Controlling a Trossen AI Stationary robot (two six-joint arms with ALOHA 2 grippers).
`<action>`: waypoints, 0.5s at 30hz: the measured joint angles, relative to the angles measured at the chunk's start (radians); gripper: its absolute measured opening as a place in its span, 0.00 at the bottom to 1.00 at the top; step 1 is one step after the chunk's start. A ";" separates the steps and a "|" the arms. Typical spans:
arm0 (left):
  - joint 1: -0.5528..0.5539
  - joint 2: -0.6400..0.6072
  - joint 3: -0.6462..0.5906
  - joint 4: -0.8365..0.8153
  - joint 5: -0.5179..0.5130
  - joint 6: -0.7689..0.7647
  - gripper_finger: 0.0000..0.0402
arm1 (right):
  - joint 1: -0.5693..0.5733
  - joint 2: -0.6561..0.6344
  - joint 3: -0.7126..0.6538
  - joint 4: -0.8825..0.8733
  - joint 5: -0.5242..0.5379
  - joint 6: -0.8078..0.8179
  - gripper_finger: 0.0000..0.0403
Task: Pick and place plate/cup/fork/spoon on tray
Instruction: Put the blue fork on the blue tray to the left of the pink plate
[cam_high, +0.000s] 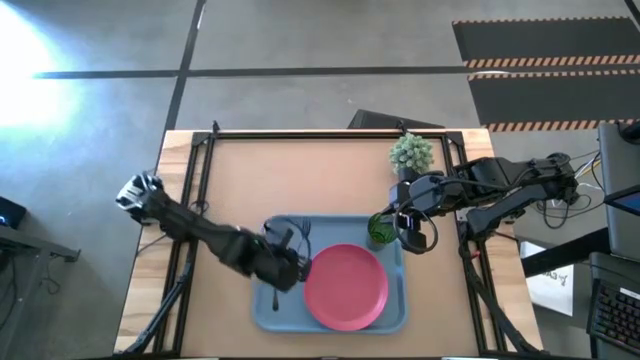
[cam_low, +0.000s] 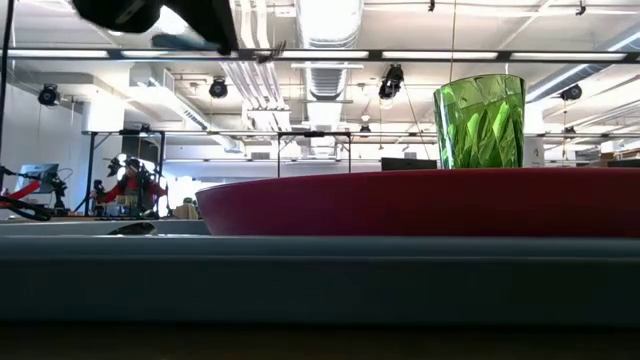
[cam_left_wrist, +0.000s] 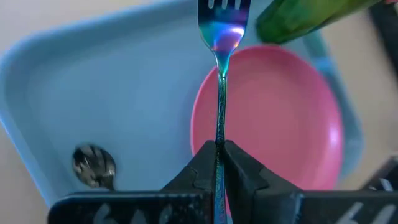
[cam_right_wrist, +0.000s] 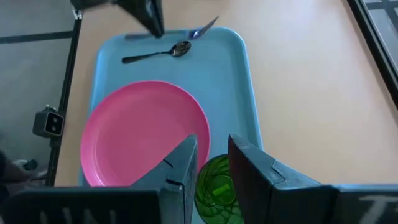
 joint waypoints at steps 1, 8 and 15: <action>-0.011 0.022 0.000 0.005 -0.001 -0.031 0.00 | 0.000 0.000 0.000 -0.001 0.000 0.000 0.20; -0.081 0.116 0.006 0.058 -0.037 -0.234 0.00 | 0.000 0.000 0.000 -0.002 -0.001 0.013 0.20; -0.114 0.191 0.006 0.111 -0.109 -0.407 0.00 | 0.000 0.000 0.000 -0.005 0.000 -0.010 0.20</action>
